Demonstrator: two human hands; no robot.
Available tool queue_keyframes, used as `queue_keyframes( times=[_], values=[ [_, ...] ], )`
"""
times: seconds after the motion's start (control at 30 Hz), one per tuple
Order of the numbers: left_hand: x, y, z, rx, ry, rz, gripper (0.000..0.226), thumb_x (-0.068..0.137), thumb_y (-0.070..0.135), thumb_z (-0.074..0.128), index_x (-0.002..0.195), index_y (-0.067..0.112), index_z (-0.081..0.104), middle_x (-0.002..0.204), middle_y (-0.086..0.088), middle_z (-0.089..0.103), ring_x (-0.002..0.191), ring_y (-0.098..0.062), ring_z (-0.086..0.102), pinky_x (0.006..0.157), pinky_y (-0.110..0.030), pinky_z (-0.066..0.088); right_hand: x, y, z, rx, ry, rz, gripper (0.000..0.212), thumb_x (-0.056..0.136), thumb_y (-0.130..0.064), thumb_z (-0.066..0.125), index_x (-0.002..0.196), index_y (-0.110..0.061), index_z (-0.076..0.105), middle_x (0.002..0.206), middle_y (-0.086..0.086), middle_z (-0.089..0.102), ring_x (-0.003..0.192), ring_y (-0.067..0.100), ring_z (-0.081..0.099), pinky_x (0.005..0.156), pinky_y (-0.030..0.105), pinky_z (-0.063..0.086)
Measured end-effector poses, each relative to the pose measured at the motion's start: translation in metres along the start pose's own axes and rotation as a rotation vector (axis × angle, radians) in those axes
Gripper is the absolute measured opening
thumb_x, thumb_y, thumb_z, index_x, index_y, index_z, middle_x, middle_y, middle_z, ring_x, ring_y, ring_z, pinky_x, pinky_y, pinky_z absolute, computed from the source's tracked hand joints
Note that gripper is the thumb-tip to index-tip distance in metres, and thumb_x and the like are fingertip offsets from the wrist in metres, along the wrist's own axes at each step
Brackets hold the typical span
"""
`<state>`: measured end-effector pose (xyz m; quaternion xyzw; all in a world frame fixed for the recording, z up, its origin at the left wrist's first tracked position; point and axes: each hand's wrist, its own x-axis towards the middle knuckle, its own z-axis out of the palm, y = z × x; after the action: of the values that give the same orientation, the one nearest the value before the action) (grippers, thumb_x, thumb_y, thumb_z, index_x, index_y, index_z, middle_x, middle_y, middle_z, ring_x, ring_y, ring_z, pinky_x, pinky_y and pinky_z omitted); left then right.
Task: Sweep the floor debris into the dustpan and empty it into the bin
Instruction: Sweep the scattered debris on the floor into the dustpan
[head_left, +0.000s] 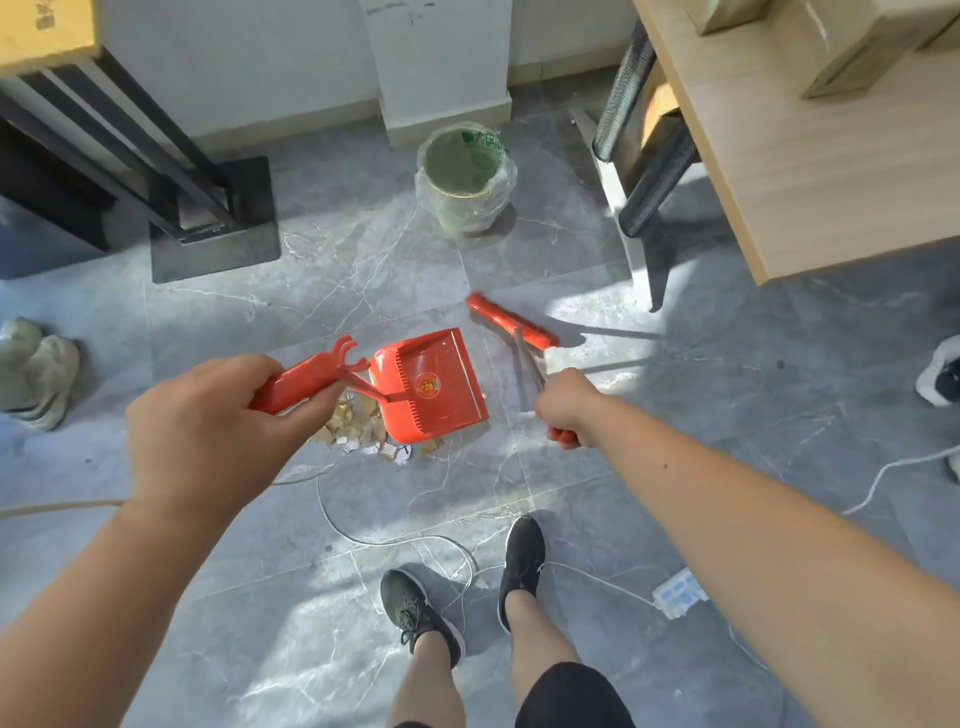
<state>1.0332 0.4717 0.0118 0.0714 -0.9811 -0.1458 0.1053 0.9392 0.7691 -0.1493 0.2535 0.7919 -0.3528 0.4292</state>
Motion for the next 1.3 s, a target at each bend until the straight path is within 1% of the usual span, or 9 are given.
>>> queue_keyframes(
  times=[0.13, 0.23, 0.33, 0.5, 0.63, 0.77, 1.0, 1.13, 1.3],
  values=[
    [-0.006, -0.012, -0.013, -0.001, -0.061, 0.027, 0.054, 0.077, 0.068, 0.064, 0.064, 0.017, 0.061, 0.051, -0.006, 0.047, 0.051, -0.032, 0.049, 0.050, -0.035, 0.045, -0.039, 0.020, 0.026, -0.016, -0.050, 0.005, 0.027, 0.092, 0.005, 0.041, 0.114, 0.002, 0.054, 0.071, 0.016, 0.053, 0.044, 0.020, 0.050, 0.037, 0.020, 0.040],
    [-0.008, -0.037, -0.017, -0.042, -0.115, 0.000, 0.067, 0.076, 0.079, 0.062, 0.068, 0.012, 0.057, 0.053, -0.005, 0.050, 0.052, -0.034, 0.051, 0.053, -0.042, 0.050, -0.068, 0.027, 0.053, 0.030, -0.075, 0.010, 0.022, 0.092, 0.007, 0.040, 0.108, -0.003, 0.052, 0.065, 0.014, 0.051, 0.040, 0.017, 0.045, 0.037, 0.018, 0.037],
    [-0.011, -0.057, -0.025, -0.093, -0.125, 0.010, 0.070, 0.074, 0.080, 0.064, 0.071, 0.011, 0.056, 0.053, -0.006, 0.051, 0.053, -0.035, 0.051, 0.053, -0.046, 0.050, -0.093, 0.031, 0.079, 0.082, -0.092, 0.016, 0.020, 0.092, 0.006, 0.042, 0.108, 0.000, 0.052, 0.068, 0.017, 0.054, 0.040, 0.018, 0.045, 0.037, 0.019, 0.039],
    [-0.024, -0.069, -0.044, -0.107, -0.148, 0.074, 0.068, 0.076, 0.077, 0.066, 0.072, 0.010, 0.057, 0.053, -0.005, 0.051, 0.052, -0.033, 0.050, 0.052, -0.044, 0.049, -0.129, 0.037, 0.108, 0.136, -0.102, 0.031, 0.017, 0.091, 0.006, 0.041, 0.083, -0.007, 0.047, 0.064, 0.015, 0.052, 0.040, 0.017, 0.041, 0.041, 0.020, 0.037],
    [-0.039, -0.076, -0.059, -0.079, -0.170, 0.116, 0.063, 0.078, 0.073, 0.068, 0.066, 0.012, 0.054, 0.052, -0.004, 0.049, 0.052, -0.032, 0.049, 0.052, -0.043, 0.049, -0.147, 0.049, 0.131, 0.204, -0.089, 0.070, 0.017, 0.088, 0.008, 0.039, 0.087, -0.005, 0.050, 0.065, 0.015, 0.052, 0.042, 0.017, 0.043, 0.039, 0.019, 0.035],
    [-0.047, -0.088, -0.069, -0.098, -0.186, 0.126, 0.065, 0.077, 0.074, 0.069, 0.067, 0.011, 0.054, 0.051, -0.005, 0.048, 0.051, -0.032, 0.049, 0.052, -0.043, 0.049, -0.161, 0.064, 0.152, 0.308, -0.058, 0.093, 0.022, 0.086, 0.008, 0.042, 0.102, 0.000, 0.054, 0.065, 0.015, 0.052, 0.039, 0.016, 0.042, 0.039, 0.019, 0.034],
    [-0.053, -0.087, -0.087, -0.085, -0.177, 0.162, 0.059, 0.076, 0.074, 0.070, 0.064, 0.020, 0.051, 0.051, -0.003, 0.047, 0.051, -0.032, 0.048, 0.051, -0.042, 0.049, -0.179, 0.075, 0.156, 0.552, 0.040, 0.132, 0.032, 0.086, 0.008, 0.042, 0.113, -0.004, 0.054, 0.069, 0.012, 0.050, 0.035, 0.014, 0.038, 0.040, 0.019, 0.028],
    [-0.060, -0.066, -0.102, -0.055, -0.152, 0.246, 0.054, 0.079, 0.065, 0.069, 0.058, 0.021, 0.045, 0.050, -0.003, 0.045, 0.048, -0.031, 0.045, 0.051, -0.039, 0.049, -0.181, 0.076, 0.137, 0.660, 0.084, 0.130, 0.024, 0.083, 0.007, 0.045, 0.097, -0.010, 0.053, 0.063, 0.007, 0.045, 0.032, 0.012, 0.036, 0.039, 0.014, 0.028],
    [-0.070, -0.043, -0.110, 0.010, -0.159, 0.293, 0.053, 0.079, 0.064, 0.065, 0.060, 0.016, 0.053, 0.050, -0.005, 0.047, 0.048, -0.030, 0.046, 0.049, -0.038, 0.047, -0.175, 0.090, 0.112, 0.676, 0.121, 0.146, 0.020, 0.085, 0.006, 0.044, 0.090, -0.012, 0.050, 0.064, 0.007, 0.042, 0.030, 0.011, 0.036, 0.037, 0.011, 0.028]
  ],
)
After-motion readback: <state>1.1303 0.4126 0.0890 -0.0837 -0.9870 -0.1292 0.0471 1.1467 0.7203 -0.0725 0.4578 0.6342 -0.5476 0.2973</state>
